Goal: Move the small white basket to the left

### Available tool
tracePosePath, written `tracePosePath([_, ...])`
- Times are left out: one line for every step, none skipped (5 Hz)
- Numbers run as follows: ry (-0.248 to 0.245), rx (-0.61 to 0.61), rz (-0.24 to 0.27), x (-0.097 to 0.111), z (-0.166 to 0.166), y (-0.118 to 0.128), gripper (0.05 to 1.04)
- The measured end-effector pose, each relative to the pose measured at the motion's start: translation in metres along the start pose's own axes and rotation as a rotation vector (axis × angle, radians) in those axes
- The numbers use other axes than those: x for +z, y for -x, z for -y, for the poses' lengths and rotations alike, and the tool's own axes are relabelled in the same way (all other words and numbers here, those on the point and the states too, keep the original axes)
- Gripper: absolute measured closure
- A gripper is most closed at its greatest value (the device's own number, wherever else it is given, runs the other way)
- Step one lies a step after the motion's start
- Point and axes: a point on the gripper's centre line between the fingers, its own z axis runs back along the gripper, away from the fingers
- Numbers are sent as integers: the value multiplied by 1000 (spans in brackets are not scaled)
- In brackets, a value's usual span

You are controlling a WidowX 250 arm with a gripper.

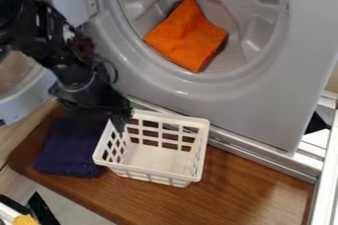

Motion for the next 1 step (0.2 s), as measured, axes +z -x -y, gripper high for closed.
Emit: tracePosePath([-13, -31, 46, 13, 5, -2, 83])
